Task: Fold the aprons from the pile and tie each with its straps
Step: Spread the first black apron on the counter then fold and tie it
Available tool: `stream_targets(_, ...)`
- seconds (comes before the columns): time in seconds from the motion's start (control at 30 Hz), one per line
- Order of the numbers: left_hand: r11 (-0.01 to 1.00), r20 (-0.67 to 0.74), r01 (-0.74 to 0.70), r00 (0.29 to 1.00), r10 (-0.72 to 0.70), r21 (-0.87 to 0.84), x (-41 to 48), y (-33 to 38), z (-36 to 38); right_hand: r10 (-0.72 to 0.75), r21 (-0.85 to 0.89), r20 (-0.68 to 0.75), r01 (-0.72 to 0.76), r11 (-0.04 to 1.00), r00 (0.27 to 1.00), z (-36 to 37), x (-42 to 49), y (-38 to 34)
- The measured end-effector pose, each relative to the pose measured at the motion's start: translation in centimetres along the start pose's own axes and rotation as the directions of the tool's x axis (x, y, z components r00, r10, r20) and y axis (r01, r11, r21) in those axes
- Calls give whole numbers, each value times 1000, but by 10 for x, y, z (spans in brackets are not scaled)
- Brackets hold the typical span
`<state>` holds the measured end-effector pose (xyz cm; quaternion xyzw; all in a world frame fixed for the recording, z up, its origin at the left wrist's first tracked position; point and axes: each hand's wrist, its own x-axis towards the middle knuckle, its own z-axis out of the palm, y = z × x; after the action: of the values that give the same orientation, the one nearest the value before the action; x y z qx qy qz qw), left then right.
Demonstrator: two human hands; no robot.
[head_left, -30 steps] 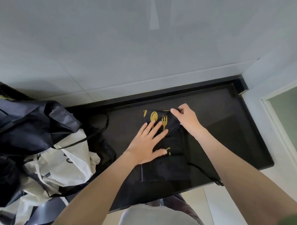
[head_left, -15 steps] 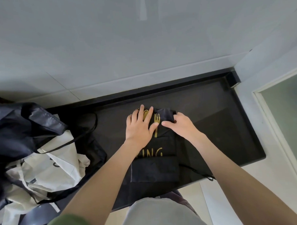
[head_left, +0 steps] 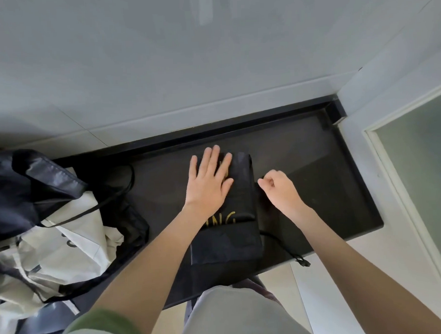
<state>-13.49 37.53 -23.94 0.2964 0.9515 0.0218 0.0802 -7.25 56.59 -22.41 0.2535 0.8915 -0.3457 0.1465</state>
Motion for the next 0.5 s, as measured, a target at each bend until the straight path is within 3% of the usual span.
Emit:
stream_targets(0.07,985,59,-175,983,174,13,-3,1,2,-266,-65,-74,262,963,961,0,-6,-3)
stream_targets(0.13,984,150,-178,973,175,7,-5,1,7,-510,-271,33,499,823,860,5,-11,-1)
stream_targets(0.17,989,169,-151,974,149,-1,-5,0,9,-565,-345,123,569,747,816,8,-14,1)
stream_targets(0.23,992,169,-121,978,125,-34,-6,-1,5,-570,-414,203,597,687,796,9,-16,5)
stream_targets(0.3,984,63,-148,986,154,-102,-15,-2,-7,-577,-427,188,596,681,795,4,-22,6)
stream_targets(0.4,897,-207,-392,913,352,-203,-42,-4,-18,-683,-372,217,706,603,697,-1,-35,-1)
stream_targets(0.43,856,-212,-474,876,434,-205,-52,-6,-20,-711,-325,263,754,571,652,0,-41,-5)
stream_targets(0.5,811,-91,-549,835,542,-203,-70,-11,-23,-689,-237,419,804,546,591,7,-54,-9)
